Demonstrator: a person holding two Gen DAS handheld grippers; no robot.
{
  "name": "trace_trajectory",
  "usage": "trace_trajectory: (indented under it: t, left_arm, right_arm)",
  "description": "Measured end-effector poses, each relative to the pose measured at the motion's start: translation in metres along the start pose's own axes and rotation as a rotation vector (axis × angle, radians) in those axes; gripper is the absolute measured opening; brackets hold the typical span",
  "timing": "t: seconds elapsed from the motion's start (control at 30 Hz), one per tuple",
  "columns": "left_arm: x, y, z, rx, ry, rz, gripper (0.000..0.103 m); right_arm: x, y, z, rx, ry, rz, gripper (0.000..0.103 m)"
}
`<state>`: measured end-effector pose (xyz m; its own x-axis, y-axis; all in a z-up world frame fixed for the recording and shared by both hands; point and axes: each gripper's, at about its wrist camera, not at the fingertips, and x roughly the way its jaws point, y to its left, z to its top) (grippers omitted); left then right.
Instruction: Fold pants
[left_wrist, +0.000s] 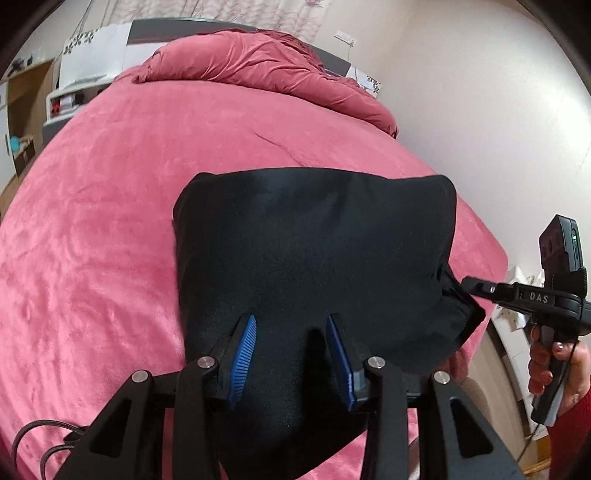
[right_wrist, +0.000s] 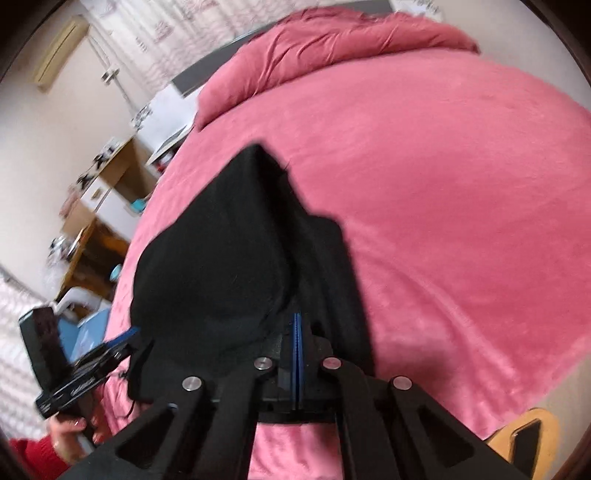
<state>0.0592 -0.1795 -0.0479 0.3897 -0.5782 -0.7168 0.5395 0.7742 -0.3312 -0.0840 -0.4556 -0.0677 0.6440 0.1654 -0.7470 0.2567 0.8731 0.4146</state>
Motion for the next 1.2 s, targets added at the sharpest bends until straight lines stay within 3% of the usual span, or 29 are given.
trace_trajectory:
  t: [0.03,0.1,0.17,0.2,0.23,0.27,0.3,0.37,0.47,0.57,0.67,0.83,0.87,0.9,0.97,1.07,1.13,1.17,1.2]
  left_arm:
    - [0.003,-0.003,-0.002,0.015,0.001,0.008,0.040]
    - [0.002,-0.004,-0.002,0.021,-0.004,0.004,0.040]
    - [0.000,-0.002,0.000,0.010,-0.012,0.004,0.040]
    - [-0.001,-0.001,-0.001,0.001,-0.017,0.005,0.040]
    - [-0.006,-0.001,-0.001,-0.008,-0.023,0.005,0.040]
    - [-0.008,0.000,0.000,-0.014,-0.027,0.006,0.040]
    - [-0.009,-0.001,0.002,-0.018,-0.031,0.009,0.040]
    - [-0.010,-0.001,0.005,-0.021,-0.036,0.017,0.040]
    - [-0.013,0.001,0.007,-0.028,-0.047,0.016,0.040]
    - [-0.012,0.002,0.006,-0.033,-0.050,0.015,0.040]
    - [-0.010,0.002,0.005,-0.022,-0.044,0.030,0.040]
    - [-0.009,-0.002,0.006,0.010,-0.038,0.064,0.040]
    - [-0.008,-0.001,0.007,0.010,-0.035,0.067,0.040]
    - [-0.008,-0.001,0.007,0.006,-0.034,0.068,0.040]
    - [-0.011,-0.001,0.007,0.002,-0.036,0.065,0.040]
    - [-0.012,0.000,0.006,0.015,-0.040,0.080,0.040]
    - [-0.010,0.001,0.005,0.010,-0.032,0.080,0.040]
    - [-0.010,0.001,0.006,0.007,-0.031,0.082,0.040]
    - [-0.010,0.001,0.006,0.003,-0.029,0.086,0.040]
  right_arm:
    - [0.006,0.001,0.000,0.003,0.020,-0.006,0.009]
    - [0.011,0.003,-0.009,-0.008,0.021,-0.010,0.044]
    - [0.013,0.007,-0.011,-0.022,0.006,0.018,0.058]
    - [0.014,0.010,-0.011,-0.040,0.000,0.009,0.060]
    - [0.018,0.014,-0.011,-0.067,-0.002,-0.018,0.058]
    - [0.022,0.017,-0.010,-0.089,0.008,-0.045,0.045]
    - [0.027,0.019,-0.009,-0.109,0.033,-0.086,0.023]
    - [0.026,0.016,-0.006,-0.119,0.058,-0.111,0.002]
    - [0.009,0.006,-0.005,-0.085,0.032,-0.090,0.001]
    - [-0.004,0.004,-0.011,-0.112,-0.006,-0.124,0.001]
    - [0.004,-0.001,-0.014,-0.098,0.027,-0.165,0.011]
    - [0.010,-0.014,-0.010,-0.035,0.029,-0.101,0.018]
    - [0.012,-0.010,-0.008,-0.025,0.027,-0.081,0.027]
    - [0.010,-0.009,-0.007,-0.016,0.017,-0.046,0.042]
    - [0.005,-0.003,-0.006,-0.022,-0.001,0.010,0.057]
    - [0.018,0.010,-0.010,-0.097,0.050,-0.060,0.056]
    - [0.024,0.016,-0.014,-0.140,0.061,-0.110,0.048]
    - [0.026,0.017,-0.014,-0.140,0.064,-0.114,0.022]
    - [0.026,0.016,-0.013,-0.125,0.076,-0.098,0.013]
